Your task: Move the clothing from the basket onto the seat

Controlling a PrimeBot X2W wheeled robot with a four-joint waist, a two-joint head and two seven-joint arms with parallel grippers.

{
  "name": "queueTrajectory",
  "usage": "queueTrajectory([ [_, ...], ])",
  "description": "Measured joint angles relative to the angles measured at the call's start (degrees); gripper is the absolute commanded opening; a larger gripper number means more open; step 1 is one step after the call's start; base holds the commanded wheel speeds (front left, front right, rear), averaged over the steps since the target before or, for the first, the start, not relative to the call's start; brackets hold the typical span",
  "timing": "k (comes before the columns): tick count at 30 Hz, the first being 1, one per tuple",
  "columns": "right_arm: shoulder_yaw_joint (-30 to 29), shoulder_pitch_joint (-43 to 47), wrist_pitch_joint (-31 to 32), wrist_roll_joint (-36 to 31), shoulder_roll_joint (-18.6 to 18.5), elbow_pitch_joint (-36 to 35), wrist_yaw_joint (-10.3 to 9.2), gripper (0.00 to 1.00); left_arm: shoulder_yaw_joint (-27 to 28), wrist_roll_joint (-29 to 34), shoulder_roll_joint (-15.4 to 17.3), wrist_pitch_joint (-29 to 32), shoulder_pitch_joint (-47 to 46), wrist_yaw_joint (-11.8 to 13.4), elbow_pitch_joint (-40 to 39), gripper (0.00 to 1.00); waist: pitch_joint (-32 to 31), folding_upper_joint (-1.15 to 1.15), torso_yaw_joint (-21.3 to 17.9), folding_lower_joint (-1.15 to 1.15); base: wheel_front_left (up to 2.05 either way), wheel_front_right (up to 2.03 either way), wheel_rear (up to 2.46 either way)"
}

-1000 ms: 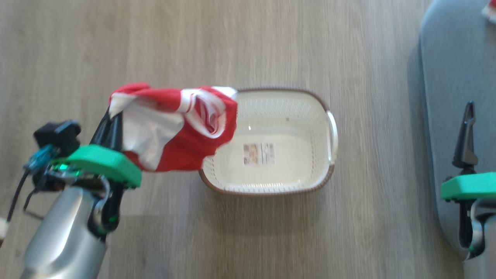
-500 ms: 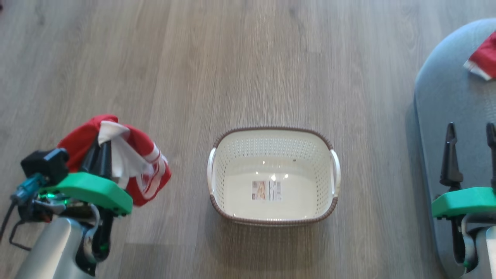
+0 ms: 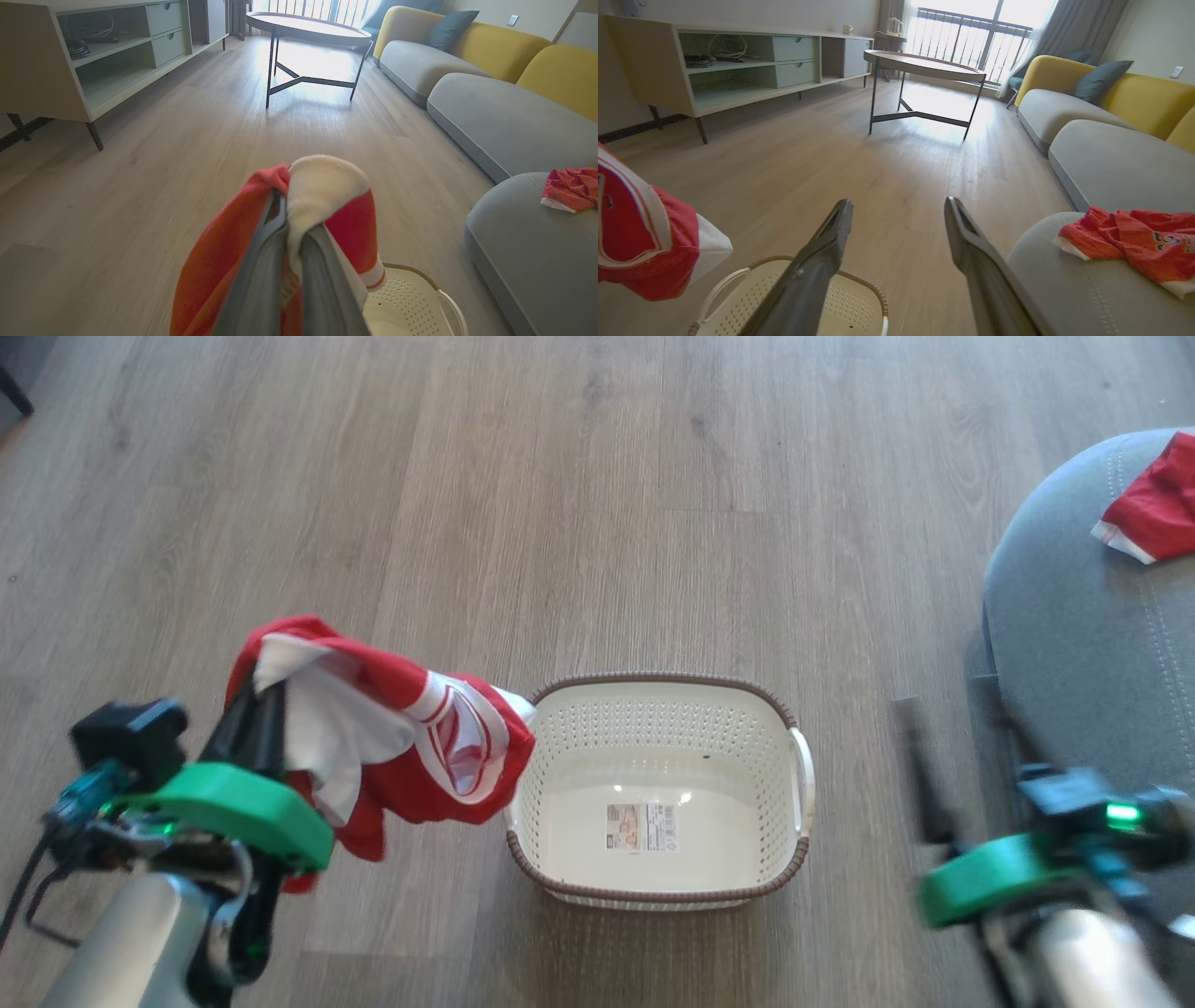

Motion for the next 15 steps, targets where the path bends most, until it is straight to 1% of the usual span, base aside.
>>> queueTrajectory([
  [3, 10.14, -2.61, 0.0, 2.08, -1.87, 0.03, 0.0, 1.0, -1.91, 0.84, 0.07, 1.37, -1.54, -0.48, -1.72, 0.0, -0.28, 0.0, -0.05, 0.0, 0.0, 0.0, 0.0],
  [6, 19.95, -8.01, 0.0, 3.99, -4.17, 0.01, 0.0, 1.0, -4.21, 1.97, 0.03, 2.86, -4.1, -1.11, -3.81, 0.0, -0.61, 0.0, 0.03, 0.0, 0.0, 0.0, 0.0],
  [11, 32.62, -17.48, 0.0, 7.37, -5.75, 0.05, 0.0, 1.0, -8.94, 4.08, -0.52, 5.6, -7.73, -2.82, -5.88, 0.0, -1.04, 0.0, 0.4, 0.0, 0.0, 0.0, 0.0],
  [12, 36.35, -20.61, 0.0, 8.82, -5.79, 0.3, 0.0, 1.0, -10.71, 4.77, -0.85, 6.58, -8.67, -3.61, -6.04, 0.0, -1.25, -0.01, 0.57, 0.0, 0.0, 0.0, 0.0],
  [15, 40.09, -24.75, 0.0, 10.6, -6.03, 0.86, 0.0, 1.0, -12.98, 5.63, -1.43, 7.62, -9.49, -4.58, -6.31, 0.0, -1.37, -0.01, 0.86, 0.0, 0.0, 0.0, 0.0],
])
